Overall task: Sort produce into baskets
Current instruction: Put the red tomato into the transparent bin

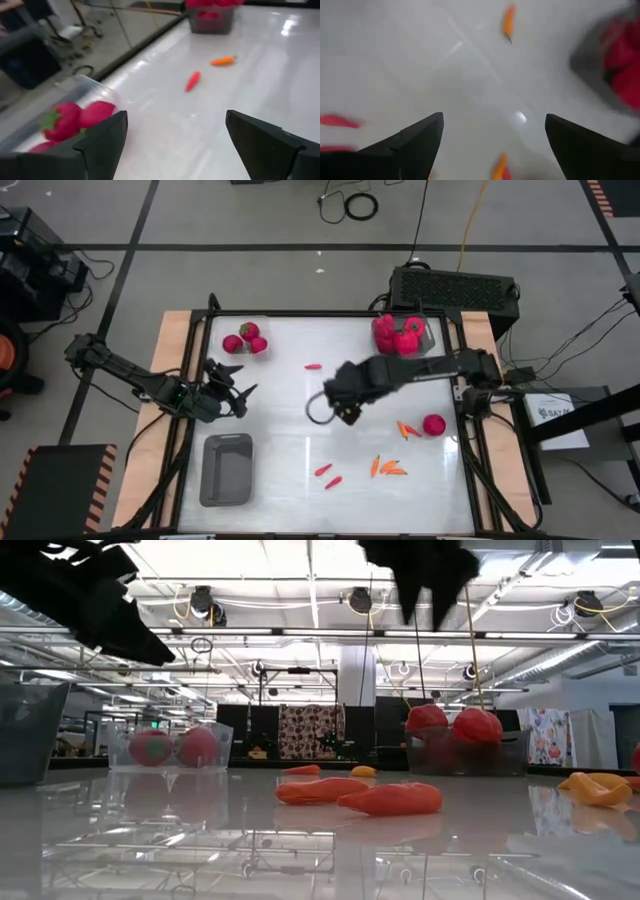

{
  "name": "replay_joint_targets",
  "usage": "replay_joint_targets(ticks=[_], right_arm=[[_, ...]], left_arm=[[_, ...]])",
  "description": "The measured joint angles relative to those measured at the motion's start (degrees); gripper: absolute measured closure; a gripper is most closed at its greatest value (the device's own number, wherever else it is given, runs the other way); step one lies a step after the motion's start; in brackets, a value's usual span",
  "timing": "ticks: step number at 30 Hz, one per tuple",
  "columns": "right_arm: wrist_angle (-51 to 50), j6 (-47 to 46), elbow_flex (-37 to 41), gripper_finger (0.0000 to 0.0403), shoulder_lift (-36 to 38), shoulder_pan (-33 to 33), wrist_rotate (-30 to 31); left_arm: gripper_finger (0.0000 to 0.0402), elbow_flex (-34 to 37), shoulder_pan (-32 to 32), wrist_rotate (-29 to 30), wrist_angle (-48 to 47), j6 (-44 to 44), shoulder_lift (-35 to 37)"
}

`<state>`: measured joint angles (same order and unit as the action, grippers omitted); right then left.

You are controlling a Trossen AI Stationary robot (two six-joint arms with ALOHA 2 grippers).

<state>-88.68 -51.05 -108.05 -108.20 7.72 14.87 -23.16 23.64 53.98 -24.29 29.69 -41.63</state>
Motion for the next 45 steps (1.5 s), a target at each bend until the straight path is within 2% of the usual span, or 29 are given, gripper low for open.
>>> replay_joint_targets(ticks=[2, 6, 8, 11, 17, 22, 27, 32, 35, 45], right_arm=[[-1.51, -1.43, 5.18, 0.0062, 1.74, 0.82, -1.63], [2.24, 5.27, 19.43, 0.0062, 5.98, 3.69, -6.02], [1.41, 7.72, 24.84, 0.0062, 7.64, 4.94, -10.61], [-0.59, 12.62, 31.06, 0.0062, 8.29, 6.02, -16.01], [-1.11, 20.78, 39.77, 0.0062, 8.37, 8.00, -17.45], [-0.11, 21.23, 45.08, 0.0062, 8.31, 8.16, -20.68], [1.52, 21.53, 47.82, 0.0062, 8.30, 8.13, -21.00], [5.93, 21.71, 50.41, 0.0062, 8.30, 8.13, -21.48], [8.76, 21.64, 52.94, 0.0062, 8.28, 8.11, -24.03], [13.29, 16.53, 58.07, 0.0065, 8.24, 8.07, -24.24]], left_arm=[[0.0059, 0.00, 0.00, -2.02, -0.01, 1.42, 0.00], [0.0059, 0.00, 0.00, -3.25, -0.17, 5.54, -0.42], [0.0059, 0.00, 0.00, -3.35, -0.19, 5.99, -0.37], [0.0059, 0.00, 0.00, -3.37, -0.18, 5.99, -0.42], [0.0059, 0.00, 0.00, -3.35, -0.05, 6.05, -0.38], [0.0059, 0.00, 0.00, -3.35, -0.09, 6.08, -0.39], [0.0059, 0.00, 0.00, -3.35, -0.11, 6.08, -0.39], [0.0059, 0.00, 0.00, -3.33, -0.14, 6.17, -0.39], [0.0059, 0.00, 0.00, -3.33, -0.22, 6.19, -0.39], [0.0059, 0.00, 0.02, -3.31, -0.20, 6.17, -0.39]])
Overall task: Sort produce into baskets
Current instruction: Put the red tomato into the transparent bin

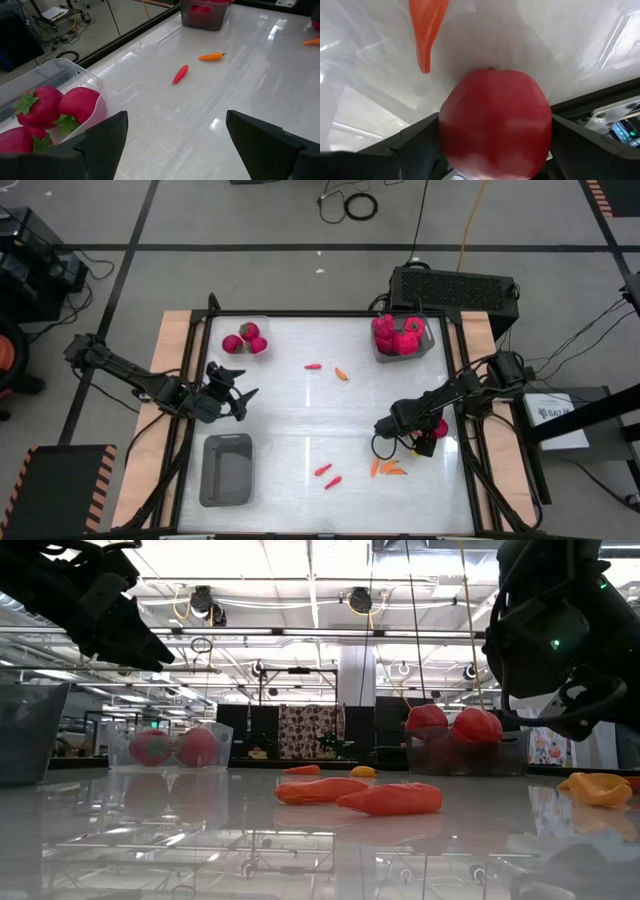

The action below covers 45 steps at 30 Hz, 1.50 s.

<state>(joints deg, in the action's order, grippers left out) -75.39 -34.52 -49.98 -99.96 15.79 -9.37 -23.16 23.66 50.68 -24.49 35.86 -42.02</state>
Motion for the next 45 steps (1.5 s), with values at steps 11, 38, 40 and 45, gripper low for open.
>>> replay_joint_targets(ticks=[11, 38, 40, 45], right_arm=[[-0.96, -3.39, -0.32, 0.0110, -0.01, 0.00, 0.01], [55.97, 20.18, -33.04, 0.0108, -3.63, -12.16, 39.31], [70.42, 25.08, -33.04, 0.0108, -6.67, -14.30, 38.96], [103.02, 29.32, -33.09, 0.0108, -17.12, -19.54, 35.51]], left_arm=[[0.0059, 0.00, -0.02, 0.02, 0.04, -0.02, 0.00], [0.0059, -0.04, -0.04, 2.54, 4.27, -0.20, 0.02], [0.0059, -0.04, -0.04, 2.51, 3.56, -0.20, 0.02], [0.0059, -0.07, -0.06, 1.98, -2.84, 2.73, 0.09]])
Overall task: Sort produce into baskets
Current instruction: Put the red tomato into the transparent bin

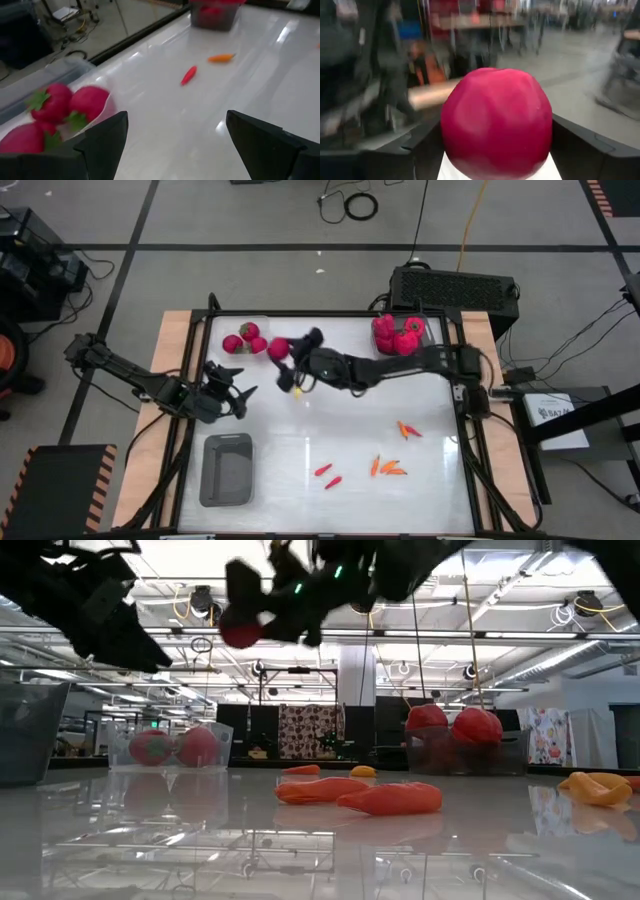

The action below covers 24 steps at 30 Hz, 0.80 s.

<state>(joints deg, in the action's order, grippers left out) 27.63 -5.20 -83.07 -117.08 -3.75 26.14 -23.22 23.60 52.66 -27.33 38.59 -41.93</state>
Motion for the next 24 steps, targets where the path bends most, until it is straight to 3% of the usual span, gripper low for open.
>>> replay_joint_targets(ticks=[3, 7, 17, 20, 24], right_arm=[[11.09, -0.95, -3.08, 0.0108, -7.92, -2.58, -1.23], [12.23, -1.02, -14.17, 0.0108, -17.44, -5.40, -1.36], [-12.31, -4.78, -46.93, 0.0103, -33.87, -9.90, -9.27], [-15.05, -4.82, -51.72, 0.0087, -36.22, -11.03, -14.24], [-14.96, -5.02, -51.45, 0.0059, -36.69, -11.66, -14.36]], left_arm=[[0.0059, -0.02, -0.01, -0.05, -5.32, 2.50, 0.35], [0.0059, -0.85, -0.32, 0.58, -9.62, 5.79, 0.65], [0.0059, -1.62, -1.19, 0.77, -9.65, 3.05, 0.66], [0.0059, -1.62, -1.19, 0.77, -9.64, 2.81, 0.66], [0.0059, -1.62, -1.18, 0.79, -9.65, 2.67, 0.63]])
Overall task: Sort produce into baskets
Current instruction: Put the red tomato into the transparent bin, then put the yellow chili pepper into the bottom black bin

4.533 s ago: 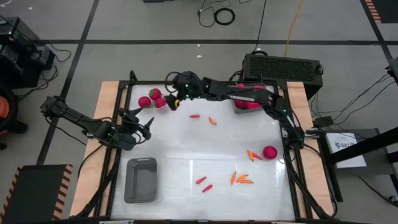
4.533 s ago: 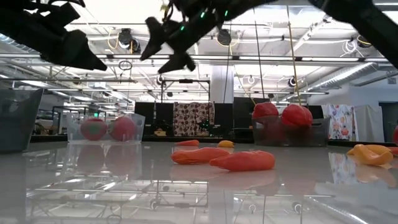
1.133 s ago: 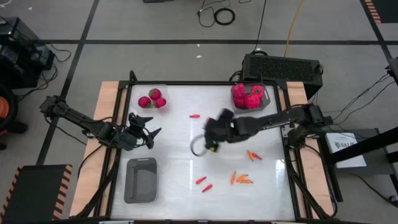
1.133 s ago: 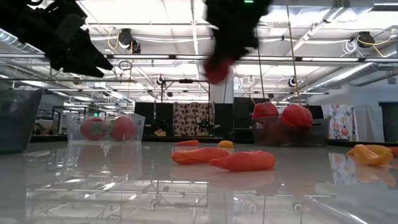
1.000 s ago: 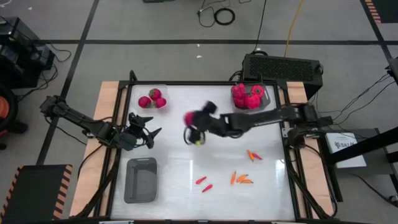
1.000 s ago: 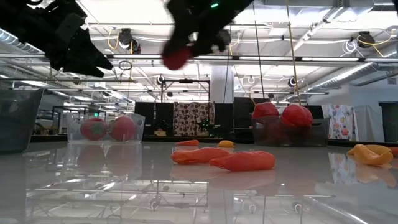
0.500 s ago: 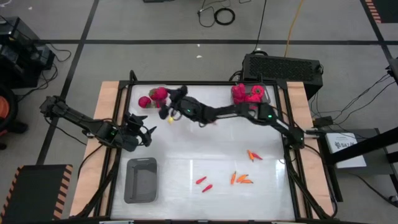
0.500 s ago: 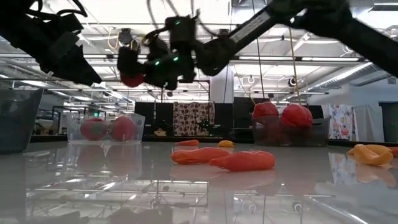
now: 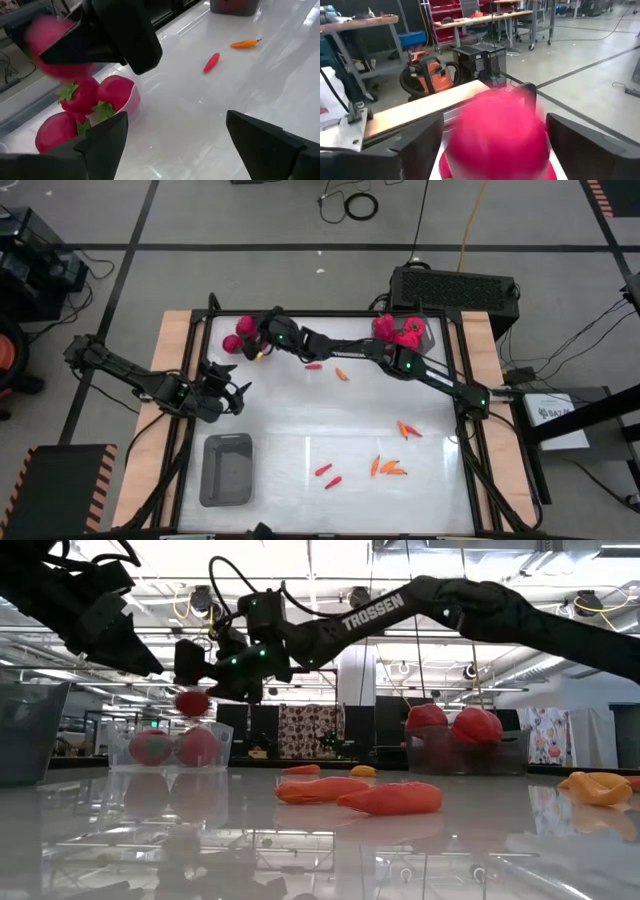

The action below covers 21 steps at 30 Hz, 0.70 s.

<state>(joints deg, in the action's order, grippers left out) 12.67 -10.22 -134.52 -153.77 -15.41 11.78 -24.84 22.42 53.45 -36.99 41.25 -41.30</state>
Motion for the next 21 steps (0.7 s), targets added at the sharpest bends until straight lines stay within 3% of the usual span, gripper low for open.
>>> replay_joint_targets(ticks=[13, 17, 21], right_arm=[[-3.19, -2.63, -0.09, 0.0047, 1.85, -0.28, 0.01], [-11.25, -2.64, -0.09, 0.0049, 6.67, -0.08, -0.03], [-29.86, -4.28, -0.20, 0.0055, 12.68, 0.49, -1.01]], left_arm=[[0.0059, 0.00, 0.01, 0.00, 0.04, 0.02, 0.00], [0.0059, 0.00, 0.06, -0.62, 0.02, 0.02, -0.01], [0.0059, 0.00, 0.06, -2.42, -0.01, -0.02, -0.02]])
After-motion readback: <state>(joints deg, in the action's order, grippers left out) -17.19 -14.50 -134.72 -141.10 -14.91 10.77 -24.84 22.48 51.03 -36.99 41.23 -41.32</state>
